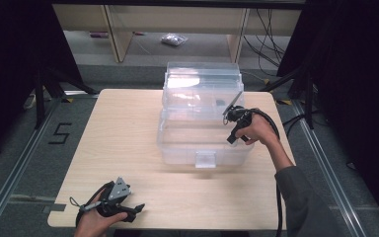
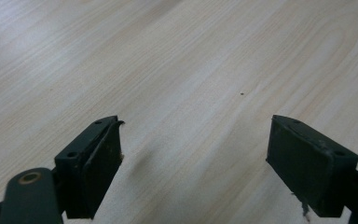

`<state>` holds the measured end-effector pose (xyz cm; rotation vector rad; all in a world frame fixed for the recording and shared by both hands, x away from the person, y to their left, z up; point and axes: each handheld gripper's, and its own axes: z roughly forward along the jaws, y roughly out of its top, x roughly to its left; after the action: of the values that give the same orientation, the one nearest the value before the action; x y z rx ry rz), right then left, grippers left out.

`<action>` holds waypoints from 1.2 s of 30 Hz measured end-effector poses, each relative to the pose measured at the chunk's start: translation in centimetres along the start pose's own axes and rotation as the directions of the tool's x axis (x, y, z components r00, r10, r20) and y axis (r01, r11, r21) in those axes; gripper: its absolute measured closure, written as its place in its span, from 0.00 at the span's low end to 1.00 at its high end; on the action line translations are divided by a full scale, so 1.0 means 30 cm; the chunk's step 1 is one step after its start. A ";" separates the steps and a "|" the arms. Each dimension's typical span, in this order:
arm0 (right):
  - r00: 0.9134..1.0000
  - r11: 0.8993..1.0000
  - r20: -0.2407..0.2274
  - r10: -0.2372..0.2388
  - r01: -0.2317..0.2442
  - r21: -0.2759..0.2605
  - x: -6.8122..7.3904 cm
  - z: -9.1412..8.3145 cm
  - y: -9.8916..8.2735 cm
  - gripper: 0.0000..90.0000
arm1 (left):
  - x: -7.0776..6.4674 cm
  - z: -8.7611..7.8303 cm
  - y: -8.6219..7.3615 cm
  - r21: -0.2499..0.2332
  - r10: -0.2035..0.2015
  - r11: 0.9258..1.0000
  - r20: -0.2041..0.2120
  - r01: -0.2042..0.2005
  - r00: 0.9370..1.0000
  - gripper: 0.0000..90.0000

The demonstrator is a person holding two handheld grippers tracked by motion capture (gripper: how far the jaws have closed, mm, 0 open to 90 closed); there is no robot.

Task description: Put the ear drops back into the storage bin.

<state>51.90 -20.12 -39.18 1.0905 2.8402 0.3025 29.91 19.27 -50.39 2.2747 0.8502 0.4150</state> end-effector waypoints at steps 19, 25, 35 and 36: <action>0.994 0.991 -0.011 0.106 -0.104 0.085 -0.020 0.088 0.017 0.67 | -0.001 0.000 0.001 -0.004 -0.002 1.000 0.001 0.002 1.000 0.19; 0.997 0.994 -0.011 0.077 -0.076 0.082 -0.032 0.105 0.015 0.67 | 0.002 -0.004 0.001 0.005 0.009 1.000 0.008 -0.009 1.000 0.19; 0.993 0.986 0.004 0.120 -0.119 0.120 -0.025 0.115 0.017 0.67 | 0.001 -0.003 0.001 0.000 0.004 1.000 0.006 -0.004 1.000 0.19; 0.992 0.985 -0.003 0.126 -0.124 0.120 -0.026 0.115 0.016 0.67 | -0.002 -0.001 0.001 -0.008 -0.005 1.000 0.005 0.005 1.000 0.19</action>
<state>53.32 -19.77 -42.45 1.2965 2.8365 0.1479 29.87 19.24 -50.36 2.2653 0.8505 0.4091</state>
